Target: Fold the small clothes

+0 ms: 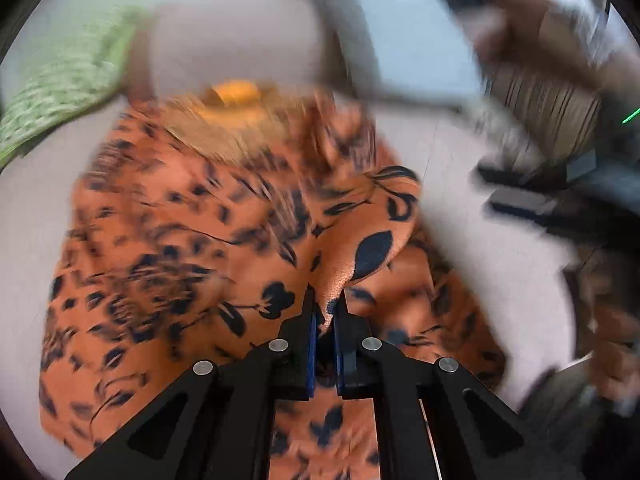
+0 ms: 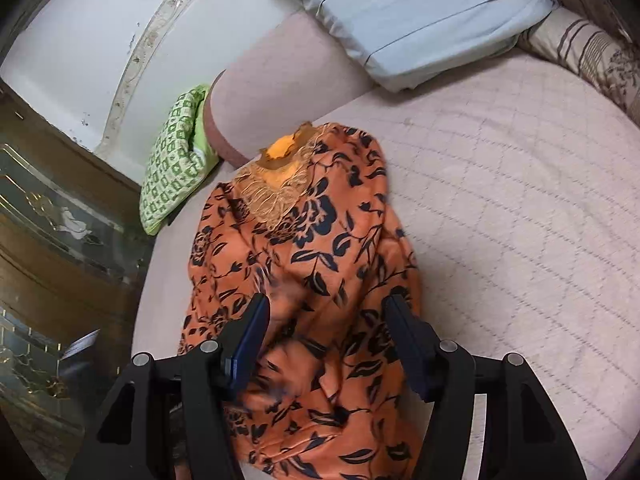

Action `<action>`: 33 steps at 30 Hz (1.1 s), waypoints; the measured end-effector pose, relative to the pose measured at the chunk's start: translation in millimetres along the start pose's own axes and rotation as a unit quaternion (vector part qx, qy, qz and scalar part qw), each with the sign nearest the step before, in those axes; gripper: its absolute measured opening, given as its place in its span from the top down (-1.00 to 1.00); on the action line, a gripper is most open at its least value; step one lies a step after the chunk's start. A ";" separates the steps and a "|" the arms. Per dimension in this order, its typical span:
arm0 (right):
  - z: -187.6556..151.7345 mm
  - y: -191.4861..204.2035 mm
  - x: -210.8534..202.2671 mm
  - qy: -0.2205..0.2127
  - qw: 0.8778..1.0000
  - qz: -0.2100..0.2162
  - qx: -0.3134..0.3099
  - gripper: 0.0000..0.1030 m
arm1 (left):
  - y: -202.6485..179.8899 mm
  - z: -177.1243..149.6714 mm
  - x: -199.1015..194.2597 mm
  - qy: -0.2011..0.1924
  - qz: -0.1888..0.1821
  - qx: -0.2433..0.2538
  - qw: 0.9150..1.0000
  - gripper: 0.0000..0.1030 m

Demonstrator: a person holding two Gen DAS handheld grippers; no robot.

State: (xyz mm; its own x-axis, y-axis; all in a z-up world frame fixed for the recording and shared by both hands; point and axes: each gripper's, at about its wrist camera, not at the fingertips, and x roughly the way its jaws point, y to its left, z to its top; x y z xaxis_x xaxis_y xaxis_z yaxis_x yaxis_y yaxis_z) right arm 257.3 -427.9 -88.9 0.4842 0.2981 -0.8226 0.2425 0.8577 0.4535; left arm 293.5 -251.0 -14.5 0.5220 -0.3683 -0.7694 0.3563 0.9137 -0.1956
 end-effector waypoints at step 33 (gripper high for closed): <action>75.4 -21.3 70.7 0.035 0.997 -0.041 0.057 0.94 | 107.8 -27.4 68.4 0.178 -0.250 -0.155 0.939 -0.16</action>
State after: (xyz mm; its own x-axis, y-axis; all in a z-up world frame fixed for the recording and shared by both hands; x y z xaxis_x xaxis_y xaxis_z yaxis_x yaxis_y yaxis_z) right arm 349.7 -456.7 -130.9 0.4009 0.2612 -0.8781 0.3749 0.8278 0.4175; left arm 346.3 -173.0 -104.9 0.0378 -0.7338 -0.6783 0.2170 0.6686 -0.7112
